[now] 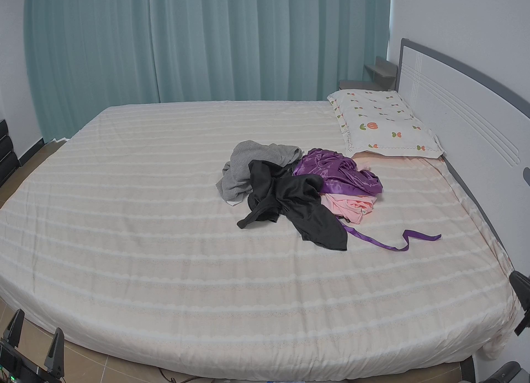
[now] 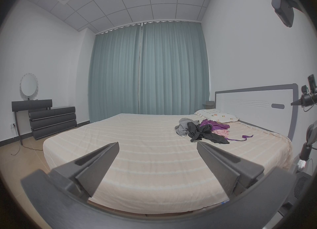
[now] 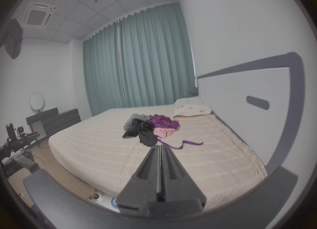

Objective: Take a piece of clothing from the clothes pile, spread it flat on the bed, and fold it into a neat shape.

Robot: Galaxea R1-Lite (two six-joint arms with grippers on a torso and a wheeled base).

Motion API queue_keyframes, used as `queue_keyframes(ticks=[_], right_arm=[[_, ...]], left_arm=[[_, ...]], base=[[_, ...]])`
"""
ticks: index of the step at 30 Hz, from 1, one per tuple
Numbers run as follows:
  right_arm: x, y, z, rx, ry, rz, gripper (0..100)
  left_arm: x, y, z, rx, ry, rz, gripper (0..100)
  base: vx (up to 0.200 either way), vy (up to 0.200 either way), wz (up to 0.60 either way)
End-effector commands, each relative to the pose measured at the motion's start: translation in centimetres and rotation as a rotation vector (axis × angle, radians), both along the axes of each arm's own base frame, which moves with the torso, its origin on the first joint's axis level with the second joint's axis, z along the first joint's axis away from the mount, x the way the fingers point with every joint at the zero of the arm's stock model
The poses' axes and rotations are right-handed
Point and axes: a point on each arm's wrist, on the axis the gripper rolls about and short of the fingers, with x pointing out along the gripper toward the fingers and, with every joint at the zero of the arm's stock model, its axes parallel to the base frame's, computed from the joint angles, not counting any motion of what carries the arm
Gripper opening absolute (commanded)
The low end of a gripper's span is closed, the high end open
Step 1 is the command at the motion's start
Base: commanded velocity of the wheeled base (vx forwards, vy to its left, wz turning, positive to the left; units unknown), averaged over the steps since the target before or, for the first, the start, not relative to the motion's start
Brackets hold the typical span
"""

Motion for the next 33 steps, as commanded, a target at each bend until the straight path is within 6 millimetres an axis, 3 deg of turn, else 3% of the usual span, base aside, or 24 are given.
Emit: queue_keyframes(ticks=[1,2,4,5,8,9,12,14,18,19,24,33], right_arm=[[9.7,1.8,0.3,-0.003,0.323,0.11,0],[10.1,1.8,0.3,-0.002,0.33,0.109,0],[13.6,2.6,-0.6,0.01,0.391,0.117,0],[13.8,2.6,-0.6,0.011,0.391,0.118,0],[18.5,3.8,-1.5,0.069,0.428,0.115,0],[18.5,3.8,-1.5,0.069,0.428,0.115,0],[23.8,4.8,-2.7,0.118,0.445,0.095,0],[26.3,5.3,-3.6,0.141,0.47,0.08,0],[29.9,6.5,-5.7,0.175,0.517,0.073,0],[30.6,6.7,-6.0,0.184,0.522,0.071,100],[33.2,7.9,-7.9,0.244,0.558,0.057,100],[37.1,10.7,-13.1,0.33,0.649,0.042,100]], left_arm=[[0.0,0.0,-0.5,-0.001,0.0,0.001,100],[0.0,0.0,-0.5,-0.001,0.0,0.001,100],[0.0,0.0,-0.5,-0.001,0.0,0.001,100],[0.0,0.0,-0.5,-0.001,0.0,0.001,100],[0.0,0.0,-0.5,-0.001,0.0,0.001,100],[0.0,0.0,-0.5,-0.001,0.0,0.001,100],[0.0,0.0,-0.5,-0.001,0.0,0.001,100],[0.0,0.0,-0.5,-0.001,0.0,0.001,100],[0.0,0.0,-0.5,-0.001,0.0,0.001,100],[0.0,0.0,-0.5,-0.001,0.0,0.001,100],[0.0,0.0,-0.5,-0.001,0.0,-0.001,100],[0.0,0.0,-0.5,-0.001,0.0,0.001,100]], base=[[0.0,0.0,0.0],[0.0,0.0,0.0],[0.0,0.0,0.0],[0.0,0.0,0.0],[0.0,0.0,0.0],[0.0,0.0,0.0],[0.0,0.0,0.0],[0.0,0.0,0.0],[0.0,0.0,0.0],[0.0,0.0,0.0],[0.0,0.0,0.0],[0.0,0.0,0.0]])
